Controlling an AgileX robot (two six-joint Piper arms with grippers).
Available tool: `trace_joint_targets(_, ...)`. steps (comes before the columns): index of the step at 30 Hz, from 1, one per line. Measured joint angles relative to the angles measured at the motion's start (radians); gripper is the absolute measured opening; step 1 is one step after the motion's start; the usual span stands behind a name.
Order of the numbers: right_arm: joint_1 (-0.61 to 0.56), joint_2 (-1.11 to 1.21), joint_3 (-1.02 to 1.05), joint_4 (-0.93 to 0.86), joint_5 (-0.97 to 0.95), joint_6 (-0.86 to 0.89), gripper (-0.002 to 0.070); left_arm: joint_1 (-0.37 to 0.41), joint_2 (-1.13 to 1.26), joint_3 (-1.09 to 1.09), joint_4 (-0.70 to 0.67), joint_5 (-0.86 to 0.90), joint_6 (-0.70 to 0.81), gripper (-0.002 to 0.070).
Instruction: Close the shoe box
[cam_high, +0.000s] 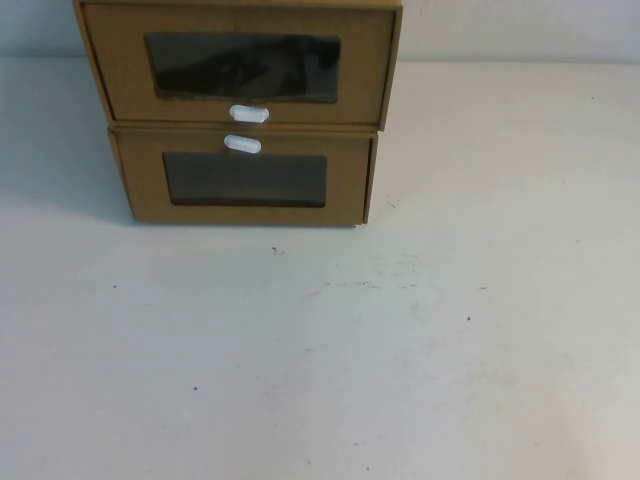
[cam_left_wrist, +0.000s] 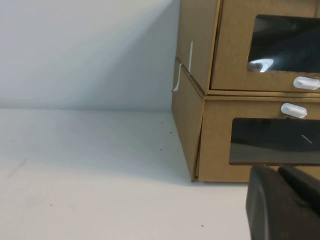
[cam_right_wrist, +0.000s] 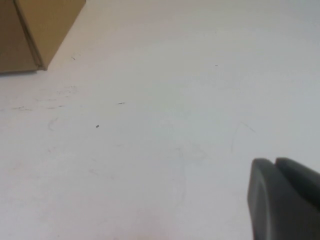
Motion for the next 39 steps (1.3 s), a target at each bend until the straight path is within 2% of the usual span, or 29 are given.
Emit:
trace_joint_targets(21, 0.000, 0.000, 0.000, -0.007, 0.006, -0.002, -0.0011, 0.000, 0.000, 0.000, 0.000, 0.002, 0.000, -0.0005)
trace_joint_targets(25, 0.000, 0.000, 0.000, -0.009, 0.006, -0.002, -0.0011, 0.000, 0.000, 0.000, 0.007, -0.048, 0.026, -0.0005)
trace_joint_targets(27, 0.000, 0.000, 0.000, -0.009, 0.006, -0.002, -0.0011, 0.000, 0.000, 0.000, 0.085, -0.059, -0.009, -0.0005)
trace_joint_targets(28, 0.000, 0.000, 0.000, -0.009, 0.006, -0.002, -0.0011, 0.000, 0.000, 0.000, 0.179, -0.050, -0.078, -0.0005)
trace_joint_targets(32, 0.000, 0.000, 0.000, -0.009, 0.006, -0.002, -0.0011, 0.000, 0.000, 0.000, 0.671, 0.063, -0.494, -0.0005)
trace_joint_targets(35, 0.000, 0.000, 0.000, -0.009, 0.006, -0.002, -0.0011, 0.000, 0.000, 0.000, 0.814, 0.158, -0.635, -0.0005)
trace_joint_targets(39, 0.000, 0.000, 0.000, -0.009, 0.006, -0.002, -0.0011, 0.000, 0.000, 0.000, 0.871, 0.267, -0.650, -0.0005)
